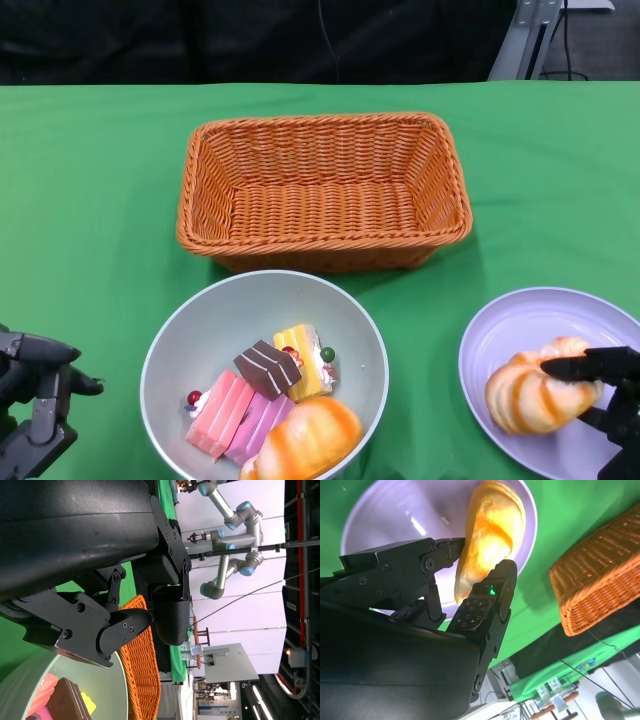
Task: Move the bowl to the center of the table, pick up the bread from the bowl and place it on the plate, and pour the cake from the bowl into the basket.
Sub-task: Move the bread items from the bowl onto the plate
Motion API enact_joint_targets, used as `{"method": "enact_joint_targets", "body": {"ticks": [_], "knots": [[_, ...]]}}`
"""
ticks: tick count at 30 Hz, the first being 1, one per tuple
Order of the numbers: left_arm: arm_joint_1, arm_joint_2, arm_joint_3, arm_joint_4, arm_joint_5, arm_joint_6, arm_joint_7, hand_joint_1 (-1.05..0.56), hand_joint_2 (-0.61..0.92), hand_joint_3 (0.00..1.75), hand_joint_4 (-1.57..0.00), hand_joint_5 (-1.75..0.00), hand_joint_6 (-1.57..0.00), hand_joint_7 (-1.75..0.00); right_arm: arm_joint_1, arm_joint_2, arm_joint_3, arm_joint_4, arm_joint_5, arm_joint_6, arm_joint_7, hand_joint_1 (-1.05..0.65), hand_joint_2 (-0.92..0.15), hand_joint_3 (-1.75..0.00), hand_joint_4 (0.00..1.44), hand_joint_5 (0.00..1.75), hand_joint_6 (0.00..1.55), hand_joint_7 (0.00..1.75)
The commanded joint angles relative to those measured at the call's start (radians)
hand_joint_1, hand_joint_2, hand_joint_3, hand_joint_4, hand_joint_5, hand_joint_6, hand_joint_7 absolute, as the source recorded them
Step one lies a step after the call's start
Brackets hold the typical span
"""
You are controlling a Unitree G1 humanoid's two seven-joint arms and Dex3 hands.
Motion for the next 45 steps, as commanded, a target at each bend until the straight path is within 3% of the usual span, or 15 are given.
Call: {"method": "enact_joint_targets", "body": {"ticks": [1,9,18,22,30,33,37,44,45], "knots": [[-0.010,0.014,0.013,0.016,-0.002,-0.014,0.001,-0.06,0.65,0.94,-0.79,-1.43,-0.79,-1.19,-0.022,0.012,-0.004,0.038,0.010,-0.042,-0.056,-0.02,-0.89,0.00,0.80,1.30,1.22,0.05],[-0.013,0.014,0.014,0.024,-0.024,-0.004,-0.005,-0.06,0.65,0.93,-0.79,-1.43,-0.80,-1.17,-0.118,0.017,-0.011,0.226,0.036,-0.250,-0.172,-0.01,-0.90,-0.01,0.75,1.59,1.28,0.08],[-0.020,0.014,0.020,0.039,-0.023,-0.008,-0.004,-0.06,0.68,0.86,-0.80,-1.42,-0.82,-1.14,-0.193,0.008,-0.023,0.335,0.076,-0.353,-0.180,-0.04,-0.92,-0.06,0.71,1.71,1.27,0.12],[-0.016,0.017,0.021,0.033,-0.022,-0.006,-0.005,-0.06,0.69,0.86,-0.79,-1.42,-0.81,-1.13,-0.215,-0.001,-0.011,0.367,0.057,-0.330,-0.167,-0.04,-0.91,-0.05,0.73,1.73,1.25,0.14],[-0.008,0.013,0.020,0.023,-0.033,-0.002,-0.009,-0.05,0.68,0.87,-0.79,-1.43,-0.82,-1.13,-0.284,-0.011,0.046,0.545,0.012,-0.279,-0.157,-0.03,-0.92,-0.02,0.72,1.50,1.17,0.14],[-0.002,0.010,0.018,0.014,-0.026,-0.002,-0.002,-0.05,0.67,0.90,-0.79,-1.44,-0.82,-1.15,-0.325,-0.011,0.063,0.619,0.010,-0.310,-0.175,-0.03,-0.92,-0.01,0.75,1.41,1.16,0.12],[0.003,0.011,0.015,0.012,-0.034,-0.002,-0.011,-0.05,0.66,0.92,-0.79,-1.44,-0.81,-1.14,-0.371,-0.012,0.086,0.717,0.010,-0.359,-0.207,-0.03,-0.92,-0.01,0.74,1.43,1.18,0.12],[-0.003,0.012,0.016,0.024,-0.026,-0.013,-0.012,-0.05,0.65,0.95,-0.79,-1.44,-0.80,-1.17,-0.373,-0.043,0.123,0.710,-0.015,-0.291,-0.180,-0.05,-0.92,-0.03,0.73,1.39,1.16,0.09],[-0.005,0.010,0.016,0.025,-0.026,-0.016,-0.011,-0.04,0.65,0.95,-0.79,-1.44,-0.80,-1.17,-0.369,-0.049,0.129,0.697,-0.021,-0.273,-0.171,-0.05,-0.92,-0.04,0.72,1.33,1.16,0.09]]}}
